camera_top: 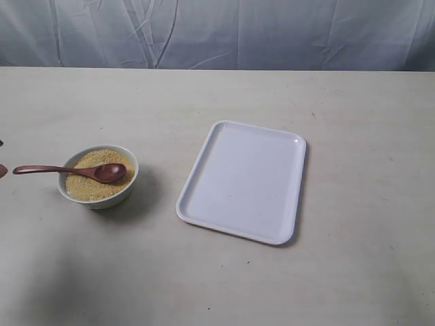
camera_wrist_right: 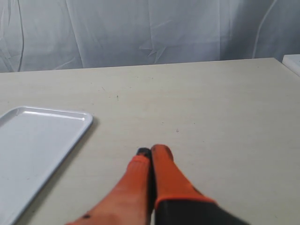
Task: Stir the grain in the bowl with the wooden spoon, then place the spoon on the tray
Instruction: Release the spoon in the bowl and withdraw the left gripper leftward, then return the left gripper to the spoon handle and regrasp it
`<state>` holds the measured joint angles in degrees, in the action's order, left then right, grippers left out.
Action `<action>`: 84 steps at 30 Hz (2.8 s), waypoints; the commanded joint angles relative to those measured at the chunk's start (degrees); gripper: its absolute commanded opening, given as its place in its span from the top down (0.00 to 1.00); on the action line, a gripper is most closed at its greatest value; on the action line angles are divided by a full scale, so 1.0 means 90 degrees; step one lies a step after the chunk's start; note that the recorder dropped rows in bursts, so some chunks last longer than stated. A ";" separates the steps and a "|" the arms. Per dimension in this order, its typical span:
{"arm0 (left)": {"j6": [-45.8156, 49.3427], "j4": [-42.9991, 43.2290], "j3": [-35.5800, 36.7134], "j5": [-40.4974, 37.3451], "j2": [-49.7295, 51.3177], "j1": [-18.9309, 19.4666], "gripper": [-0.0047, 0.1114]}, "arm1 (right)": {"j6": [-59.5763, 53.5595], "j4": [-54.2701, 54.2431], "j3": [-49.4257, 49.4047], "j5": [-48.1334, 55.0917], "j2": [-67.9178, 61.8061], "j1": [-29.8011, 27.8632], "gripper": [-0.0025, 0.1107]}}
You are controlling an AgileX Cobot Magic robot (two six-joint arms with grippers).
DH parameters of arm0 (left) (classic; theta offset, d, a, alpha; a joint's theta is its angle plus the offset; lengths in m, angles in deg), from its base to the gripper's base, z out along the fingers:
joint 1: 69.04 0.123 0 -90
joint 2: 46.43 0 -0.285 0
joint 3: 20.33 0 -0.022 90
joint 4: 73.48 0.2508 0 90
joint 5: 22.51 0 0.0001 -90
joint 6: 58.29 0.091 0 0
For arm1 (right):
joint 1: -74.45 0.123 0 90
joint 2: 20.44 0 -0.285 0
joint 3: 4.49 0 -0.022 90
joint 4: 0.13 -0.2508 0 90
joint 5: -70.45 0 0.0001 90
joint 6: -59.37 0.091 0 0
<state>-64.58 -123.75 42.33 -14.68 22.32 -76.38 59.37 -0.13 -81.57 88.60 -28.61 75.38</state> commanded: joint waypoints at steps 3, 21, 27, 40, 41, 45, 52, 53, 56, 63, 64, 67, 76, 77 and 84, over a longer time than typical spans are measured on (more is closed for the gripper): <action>-0.2376 0.2597 0.0908 0.0644 -0.1257 0.0038 0.61 | 0.0000 0.0035 -0.0015 -0.0072 0.0042 -0.0030 0.98; -0.4457 0.3871 0.1617 0.3310 -0.0641 0.0055 0.61 | 0.0000 0.0035 -0.0015 -0.0072 0.0042 -0.0030 0.98; -0.4707 0.4177 0.0774 0.3317 0.1088 0.0055 0.61 | 0.0000 0.0035 -0.0015 -0.0072 0.0042 -0.0030 0.98; -0.7139 0.5185 0.0414 0.4473 0.3718 0.0055 0.61 | 0.0000 0.0035 -0.0015 -0.0072 0.0042 -0.0030 0.98; -0.7178 0.5236 0.0414 0.4654 0.3765 0.0055 0.59 | 0.0000 0.0035 -0.0015 -0.0072 0.0042 -0.0030 0.98; -0.7189 0.5056 0.0369 0.4951 0.3838 0.0055 0.53 | 0.0000 0.0035 -0.0015 -0.0072 0.0042 -0.0030 0.98; -0.7157 0.5099 -0.0083 0.4337 0.3955 0.0055 0.53 | 0.0000 0.0035 -0.0015 -0.0072 0.0042 -0.0030 0.98; -0.7157 0.5109 -0.0154 0.4194 0.3983 0.0055 0.53 | 0.0000 0.0035 -0.0015 -0.0072 0.0042 -0.0030 0.98; -0.7157 0.5081 -0.0269 0.3968 0.4114 0.0055 0.53 | 0.0000 0.0035 -0.0015 -0.0072 0.0042 -0.0030 0.98; -0.7111 0.5025 -0.0494 0.4149 0.4397 0.0055 0.54 | 0.0000 0.0035 -0.0015 -0.0072 0.0042 -0.0030 0.98; -0.7089 0.5087 -0.0545 0.4149 0.4410 0.0055 0.54 | 0.0000 0.0035 -0.0015 -0.0072 0.0042 -0.0030 0.98; -0.7029 0.5137 -0.0584 0.4126 0.4425 0.0055 0.57 | 0.0000 0.0035 -0.0015 -0.0072 0.0042 -0.0030 0.98; -0.7042 0.5124 -0.0584 0.4126 0.4425 0.0055 0.85 | 0.0000 0.0035 -0.0015 -0.0072 0.0042 -0.0030 0.98; -0.7042 0.5151 -0.0584 0.4126 0.4425 0.0055 0.87 | 0.0000 0.0035 -0.0015 -0.0072 0.0042 -0.0030 0.98; -0.7304 0.5483 -0.0584 0.4542 0.4425 0.0055 0.96 | 0.0000 0.0035 -0.0015 -0.0072 0.0042 -0.0030 0.98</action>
<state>-130.51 -76.89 36.80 24.65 61.94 -75.90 59.37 -0.13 -81.57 88.60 -28.61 75.38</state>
